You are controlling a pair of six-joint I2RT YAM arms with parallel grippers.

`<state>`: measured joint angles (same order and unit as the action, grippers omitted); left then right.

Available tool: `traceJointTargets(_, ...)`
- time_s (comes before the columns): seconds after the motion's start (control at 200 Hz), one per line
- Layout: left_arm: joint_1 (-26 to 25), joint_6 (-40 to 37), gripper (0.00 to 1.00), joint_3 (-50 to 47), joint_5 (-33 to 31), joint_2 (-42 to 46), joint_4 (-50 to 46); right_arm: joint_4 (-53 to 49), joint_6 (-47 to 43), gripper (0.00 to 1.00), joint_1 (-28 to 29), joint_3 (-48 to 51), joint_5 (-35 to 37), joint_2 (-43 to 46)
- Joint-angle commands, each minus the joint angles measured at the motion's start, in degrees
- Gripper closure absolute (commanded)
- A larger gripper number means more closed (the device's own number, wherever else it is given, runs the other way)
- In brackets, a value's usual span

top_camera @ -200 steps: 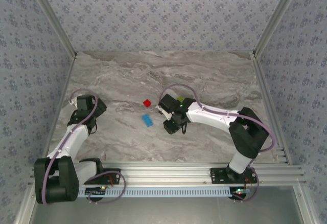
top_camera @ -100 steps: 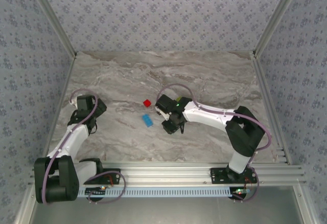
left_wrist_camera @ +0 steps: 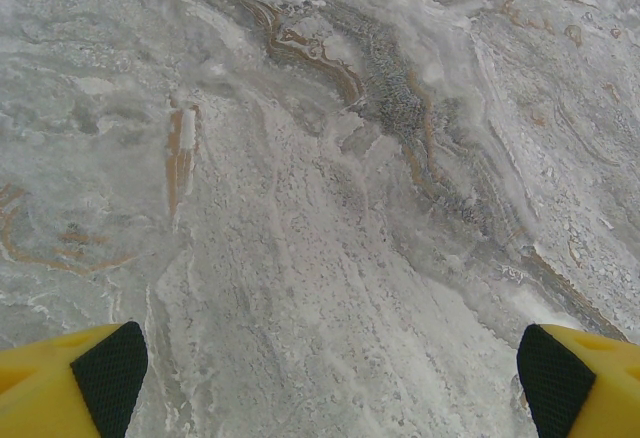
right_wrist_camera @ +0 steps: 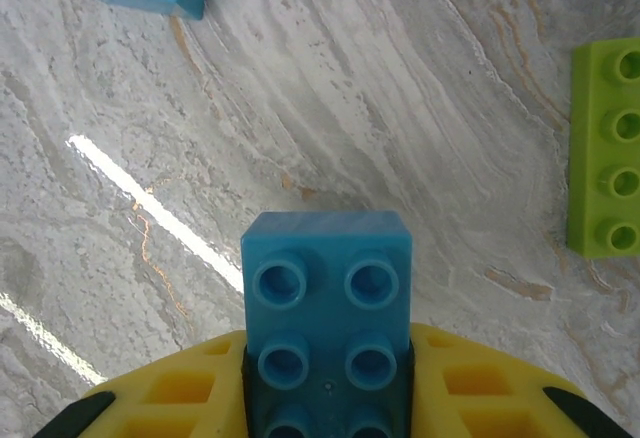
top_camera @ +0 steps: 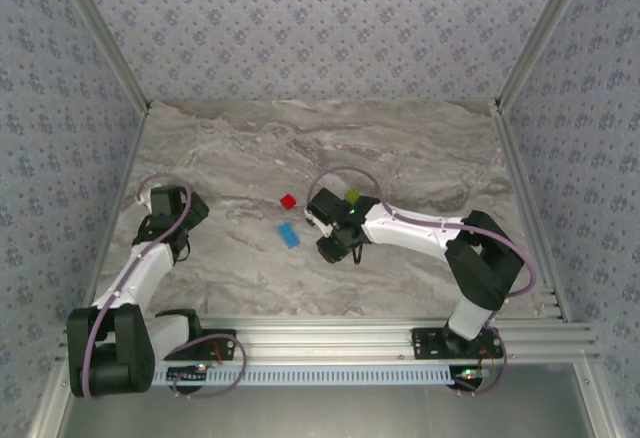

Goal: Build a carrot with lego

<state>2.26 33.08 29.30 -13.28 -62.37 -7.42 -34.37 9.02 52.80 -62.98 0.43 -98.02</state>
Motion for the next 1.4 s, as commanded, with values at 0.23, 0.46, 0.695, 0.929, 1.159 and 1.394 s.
traceJointTargets(0.23,0.2,0.0,0.02,0.7,0.3,-0.1,0.6,2.2,-0.1,0.75,1.1,6.1,-6.6,-9.0)
traceJointTargets(0.46,0.2,0.0,0.03,0.8,0.3,-0.3,0.5,-1.9,-1.6,0.77,0.7,1.7,-4.2,-5.0)
traceJointTargets(0.695,0.2,0.0,0.03,0.8,0.4,-0.2,0.5,-13.1,-4.1,0.76,-0.6,-14.2,0.6,1.0)
traceJointTargets(0.929,0.3,0.0,0.02,0.7,0.3,-0.1,0.6,-15.0,-5.9,0.75,-2.6,-21.3,0.7,1.0)
traceJointTargets(1.159,0.2,0.0,0.02,0.8,0.4,-0.1,0.7,-11.8,-5.7,0.75,-4.0,-22.3,0.8,-5.1)
traceJointTargets(1.394,0.2,-0.1,0.02,0.8,0.4,-0.3,0.6,-8.2,-5.4,0.75,-4.2,-23.4,-0.1,-11.4)
